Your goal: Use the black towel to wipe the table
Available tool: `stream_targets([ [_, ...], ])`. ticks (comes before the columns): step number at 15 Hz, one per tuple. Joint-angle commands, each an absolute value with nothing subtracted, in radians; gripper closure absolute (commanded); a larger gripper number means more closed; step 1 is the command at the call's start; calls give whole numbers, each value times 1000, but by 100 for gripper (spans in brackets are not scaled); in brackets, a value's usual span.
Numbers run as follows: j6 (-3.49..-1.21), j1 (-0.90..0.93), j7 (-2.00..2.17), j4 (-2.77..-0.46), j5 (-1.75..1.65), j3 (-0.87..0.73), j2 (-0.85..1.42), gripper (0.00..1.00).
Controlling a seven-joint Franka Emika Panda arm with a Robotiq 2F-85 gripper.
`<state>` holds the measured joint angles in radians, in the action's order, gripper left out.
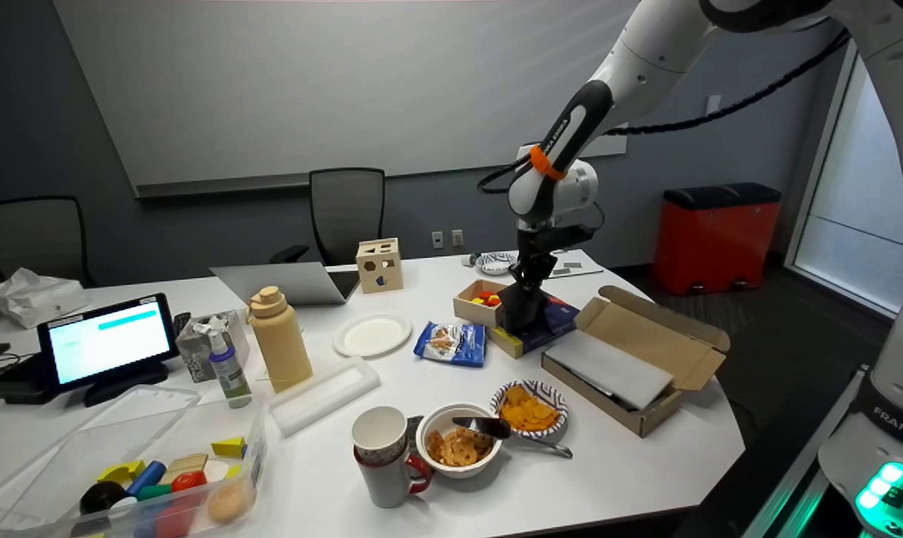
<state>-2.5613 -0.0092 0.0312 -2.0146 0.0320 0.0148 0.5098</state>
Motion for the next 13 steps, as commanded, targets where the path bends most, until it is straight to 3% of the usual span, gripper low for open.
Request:
stream_targets([
  [1,-2604,-8,39,-1987,41,8,539,54],
  [8,-2619,4,65,-1979,25,-13,541,2],
  [13,-2626,10,70,-1982,13,-27,538,0],
])
